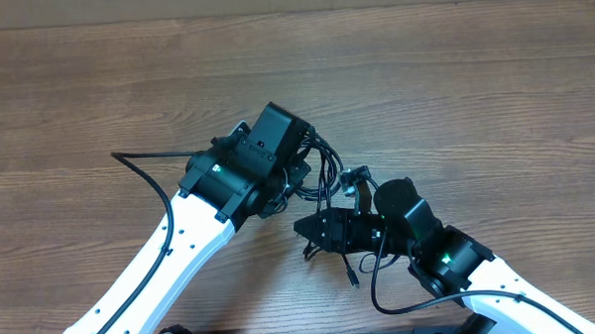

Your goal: Untangle cables

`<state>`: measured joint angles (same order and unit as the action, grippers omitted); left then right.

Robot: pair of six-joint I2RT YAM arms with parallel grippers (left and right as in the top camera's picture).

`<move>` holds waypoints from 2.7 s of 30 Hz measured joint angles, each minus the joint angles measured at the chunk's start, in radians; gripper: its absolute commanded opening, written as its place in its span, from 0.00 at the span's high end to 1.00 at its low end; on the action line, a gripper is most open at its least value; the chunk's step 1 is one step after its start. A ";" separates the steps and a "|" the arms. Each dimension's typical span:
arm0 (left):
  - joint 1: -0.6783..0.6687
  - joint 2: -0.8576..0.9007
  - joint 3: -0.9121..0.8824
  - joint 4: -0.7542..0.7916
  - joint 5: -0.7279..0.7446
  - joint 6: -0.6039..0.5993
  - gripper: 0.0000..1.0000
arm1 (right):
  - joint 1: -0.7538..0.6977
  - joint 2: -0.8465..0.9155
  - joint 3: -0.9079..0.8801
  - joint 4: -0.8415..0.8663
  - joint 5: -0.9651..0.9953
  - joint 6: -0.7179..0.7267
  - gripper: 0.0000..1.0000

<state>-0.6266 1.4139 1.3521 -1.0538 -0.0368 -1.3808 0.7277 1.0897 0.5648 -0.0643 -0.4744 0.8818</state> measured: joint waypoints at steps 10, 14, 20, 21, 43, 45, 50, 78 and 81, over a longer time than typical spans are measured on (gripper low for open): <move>0.000 0.000 0.000 -0.114 -0.079 -0.020 0.96 | 0.006 -0.009 0.000 -0.089 0.037 -0.020 0.96; 0.000 0.000 0.000 -0.131 -0.126 0.055 0.96 | 0.006 -0.088 0.000 -0.165 0.037 -0.044 0.96; -0.005 0.000 0.000 -0.003 -0.141 0.292 0.96 | 0.001 -0.297 0.000 -0.175 0.018 -0.053 0.96; -0.007 0.000 0.000 0.017 -0.141 0.330 0.96 | -0.001 -0.323 0.000 -0.177 0.018 -0.053 0.96; -0.120 0.000 0.000 0.152 -0.068 0.633 0.96 | 0.000 -0.443 0.002 -0.111 0.274 0.083 0.96; -0.139 0.000 0.000 0.153 -0.063 0.633 0.96 | 0.000 -0.425 0.002 -0.111 0.310 0.087 0.96; -0.160 0.000 0.000 0.153 -0.060 0.633 0.96 | 0.001 -0.369 0.002 -0.117 0.404 0.093 0.96; -0.162 0.000 0.000 0.248 0.150 0.974 0.96 | -0.107 -0.160 0.003 -0.085 0.449 0.138 0.96; -0.162 0.000 0.000 0.304 0.240 1.025 0.96 | -0.107 -0.109 0.005 -0.084 0.411 0.138 0.96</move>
<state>-0.7887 1.4139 1.3521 -0.7494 0.2035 -0.3561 0.6205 0.9802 0.5697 -0.1478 -0.0635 1.0199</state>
